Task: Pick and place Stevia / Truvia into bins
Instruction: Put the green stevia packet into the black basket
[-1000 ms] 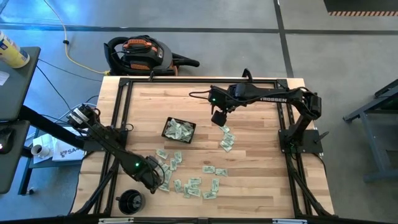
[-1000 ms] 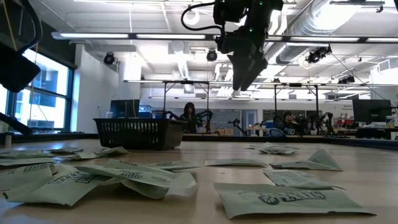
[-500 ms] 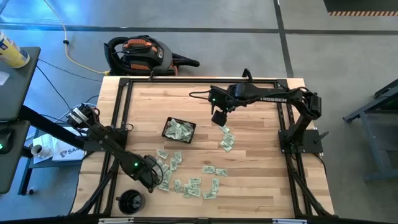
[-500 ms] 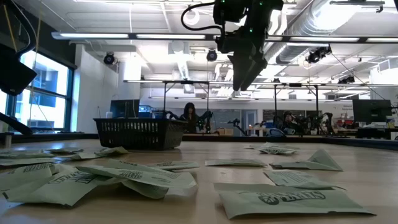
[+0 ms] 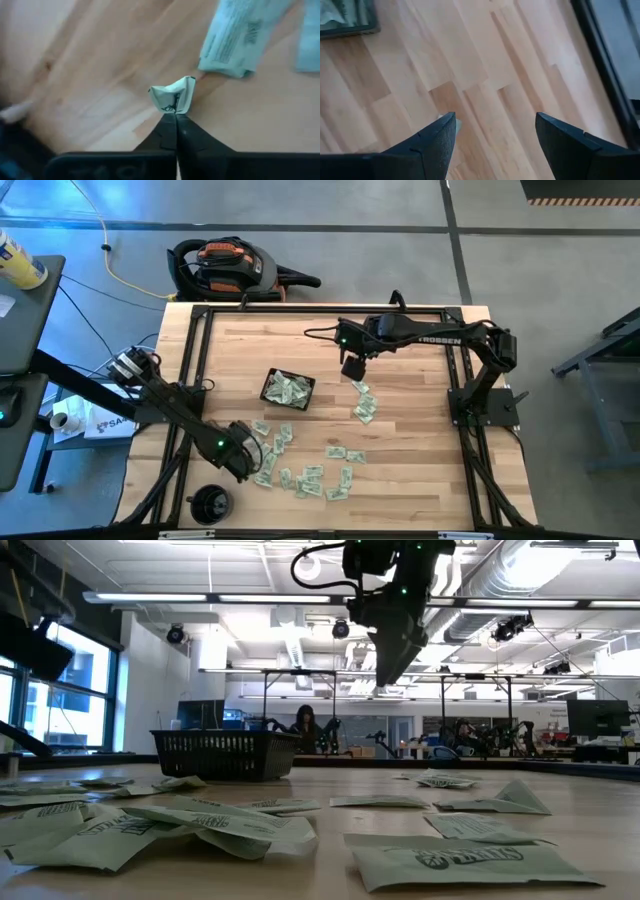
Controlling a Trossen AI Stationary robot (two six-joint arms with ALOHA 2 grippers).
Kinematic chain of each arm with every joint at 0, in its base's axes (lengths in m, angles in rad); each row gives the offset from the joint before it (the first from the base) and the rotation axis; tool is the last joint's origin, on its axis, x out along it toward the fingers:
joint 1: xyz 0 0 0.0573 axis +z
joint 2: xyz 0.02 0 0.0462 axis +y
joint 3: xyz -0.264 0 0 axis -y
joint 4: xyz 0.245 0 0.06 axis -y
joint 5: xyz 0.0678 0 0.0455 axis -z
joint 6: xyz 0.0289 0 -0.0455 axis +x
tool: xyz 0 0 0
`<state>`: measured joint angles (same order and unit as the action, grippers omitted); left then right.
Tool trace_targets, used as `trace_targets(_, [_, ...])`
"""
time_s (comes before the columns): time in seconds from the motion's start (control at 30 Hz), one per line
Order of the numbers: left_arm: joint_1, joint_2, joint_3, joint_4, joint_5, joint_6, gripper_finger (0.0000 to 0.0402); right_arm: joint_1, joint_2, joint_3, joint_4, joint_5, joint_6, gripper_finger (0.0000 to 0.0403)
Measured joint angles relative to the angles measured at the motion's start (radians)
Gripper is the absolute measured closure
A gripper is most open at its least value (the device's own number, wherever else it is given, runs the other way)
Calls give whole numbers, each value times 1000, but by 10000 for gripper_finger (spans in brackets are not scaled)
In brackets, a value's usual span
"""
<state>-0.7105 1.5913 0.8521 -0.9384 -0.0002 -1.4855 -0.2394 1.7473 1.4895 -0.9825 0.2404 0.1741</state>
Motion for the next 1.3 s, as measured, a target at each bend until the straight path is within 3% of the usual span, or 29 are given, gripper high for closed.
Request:
trace_targets(0.13, [15, -53, 55, -196, -55, 32, 381, 0, -5, 0, 3, 17, -21, 139])
trace_targets(0.27, [89, -154, 79, -287, -180, 97, 367, 0, -20, 0, 11, 26, -26, 139])
trace_targets(0.43, [252, -292, 78, -239, -393, 320, 380, 0, -28, 1, 11, 51, -26, 139])
trace_targets(0.53, [374, -350, 73, -81, -450, 584, 380, 0, -30, 1, 8, 50, -21, 139])
trace_targets(0.7, [602, -340, 47, 197, -358, 947, 371, 0, -30, 1, 3, 46, -18, 139])
trace_targets(0.8, [720, -278, 41, 301, -320, 1029, 352, 0, -30, 1, -3, 45, -14, 139])
trace_targets(0.87, [789, -234, 45, 320, -274, 1035, 336, 0, -30, 1, -16, 46, -1, 139])
trace_targets(1.03, [906, -166, 50, 335, 2, 941, 291, 0, -30, 1, -50, 47, 26, 139])
trace_targets(1.3, [895, -165, 49, 247, 98, 849, 221, -6, -30, 1, -82, 36, -16, 139])
